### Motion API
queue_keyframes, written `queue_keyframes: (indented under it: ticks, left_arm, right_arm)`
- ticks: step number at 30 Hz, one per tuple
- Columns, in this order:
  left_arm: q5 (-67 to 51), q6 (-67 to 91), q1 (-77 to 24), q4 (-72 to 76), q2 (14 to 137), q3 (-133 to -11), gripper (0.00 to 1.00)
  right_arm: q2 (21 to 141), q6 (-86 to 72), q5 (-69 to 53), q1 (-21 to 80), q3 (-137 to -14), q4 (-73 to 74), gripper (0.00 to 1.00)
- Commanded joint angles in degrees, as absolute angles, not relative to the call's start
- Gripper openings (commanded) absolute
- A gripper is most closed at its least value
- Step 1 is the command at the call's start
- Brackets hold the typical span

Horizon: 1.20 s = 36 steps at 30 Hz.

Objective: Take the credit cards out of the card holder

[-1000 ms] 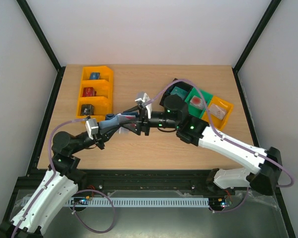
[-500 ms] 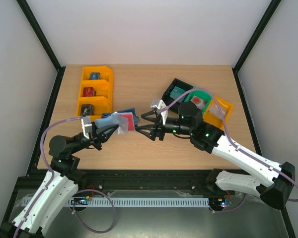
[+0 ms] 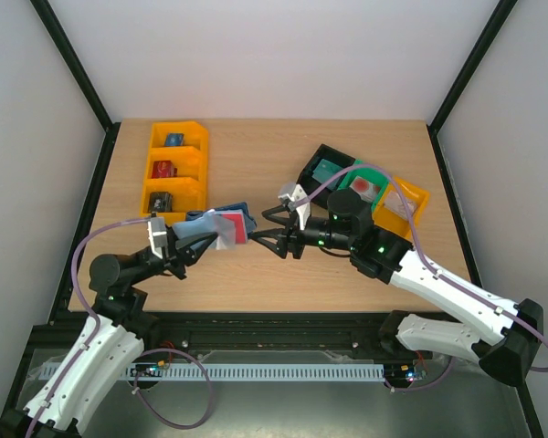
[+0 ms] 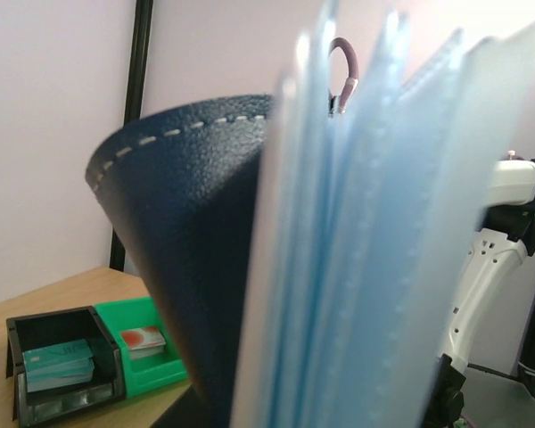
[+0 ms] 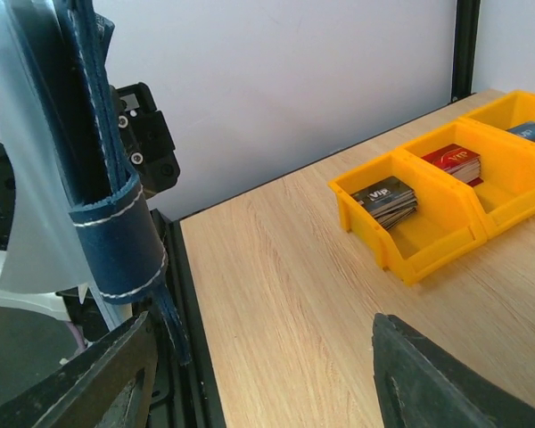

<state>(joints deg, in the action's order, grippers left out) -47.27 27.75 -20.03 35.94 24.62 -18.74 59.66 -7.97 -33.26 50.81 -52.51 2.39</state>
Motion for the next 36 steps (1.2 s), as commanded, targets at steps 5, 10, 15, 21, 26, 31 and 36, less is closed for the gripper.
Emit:
queue_keyframes:
  ticks: [5,10,15,21,26,31,36]
  left_arm:
    - [-46.85,29.48,-20.47,39.84,24.99,-17.92,0.02]
    - [-45.70,31.83,-21.22,44.02,27.55,-17.59,0.02]
    - [-44.13,35.02,-21.71,46.63,27.75,-16.93,0.02]
    - [-42.59,41.15,-20.40,50.33,26.98,-16.05,0.02]
    - [-43.74,41.67,-20.68,53.21,26.76,-15.24,0.02]
    - [-42.60,41.41,-21.09,52.37,26.38,-14.58,0.02]
    - [-40.93,43.76,-21.09,53.58,26.19,-13.11,0.02]
  right_arm:
    - [60.77,-8.76,-33.60,50.61,-54.80,3.27,0.65]
    - [64.25,-7.59,-34.79,50.65,-59.57,7.07,0.65]
    - [64.20,-8.06,-36.24,50.50,-60.11,5.10,0.65]
    - [65.05,-5.73,-40.36,48.44,-64.96,8.53,0.62]
    - [67.40,-5.04,-41.96,47.39,-66.46,7.78,0.52]
    - [69.94,-5.80,-51.41,47.41,-66.97,5.16,0.60]
    - [73.05,-12.78,-58.30,47.42,-65.73,-1.56,0.64]
